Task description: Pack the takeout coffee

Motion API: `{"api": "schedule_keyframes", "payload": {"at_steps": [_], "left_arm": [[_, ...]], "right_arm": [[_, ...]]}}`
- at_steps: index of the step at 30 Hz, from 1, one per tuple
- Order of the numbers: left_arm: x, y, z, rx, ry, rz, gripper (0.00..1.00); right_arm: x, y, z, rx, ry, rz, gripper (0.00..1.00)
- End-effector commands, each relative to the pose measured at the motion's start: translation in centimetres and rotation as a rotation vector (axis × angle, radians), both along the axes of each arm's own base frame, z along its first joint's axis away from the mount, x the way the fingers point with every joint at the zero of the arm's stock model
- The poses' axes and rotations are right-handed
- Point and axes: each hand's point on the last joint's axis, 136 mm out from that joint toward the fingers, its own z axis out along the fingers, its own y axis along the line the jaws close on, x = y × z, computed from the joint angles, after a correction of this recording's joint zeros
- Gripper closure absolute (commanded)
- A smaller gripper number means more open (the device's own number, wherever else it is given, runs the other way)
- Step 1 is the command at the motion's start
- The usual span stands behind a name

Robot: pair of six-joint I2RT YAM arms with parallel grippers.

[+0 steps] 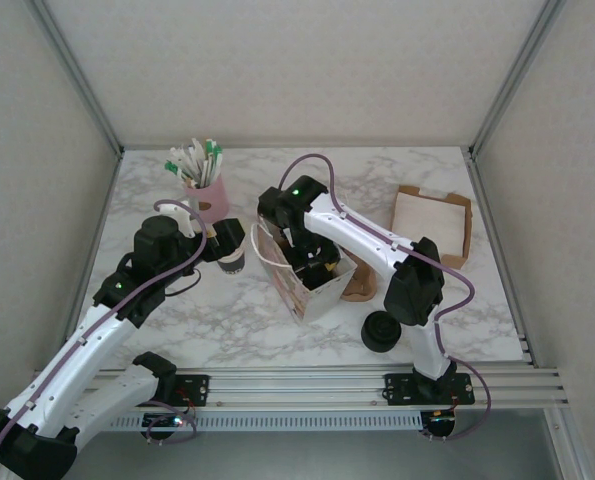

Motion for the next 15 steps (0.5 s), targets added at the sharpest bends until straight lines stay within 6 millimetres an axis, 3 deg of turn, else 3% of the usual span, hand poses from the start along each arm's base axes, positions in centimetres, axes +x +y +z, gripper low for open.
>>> {"api": "schedule_keyframes", "payload": {"at_steps": [1, 15], "left_arm": [[-0.35, -0.17, 0.09, -0.001, -0.003, -0.011, 0.00], [-0.37, -0.09, 0.16, -0.001, -0.005, -0.008, 0.00]], "right_arm": [[0.14, -0.16, -0.54, -0.009, 0.007, -0.003, 0.35], [0.22, -0.08, -0.01, 0.005, -0.006, -0.006, 0.36]]}}
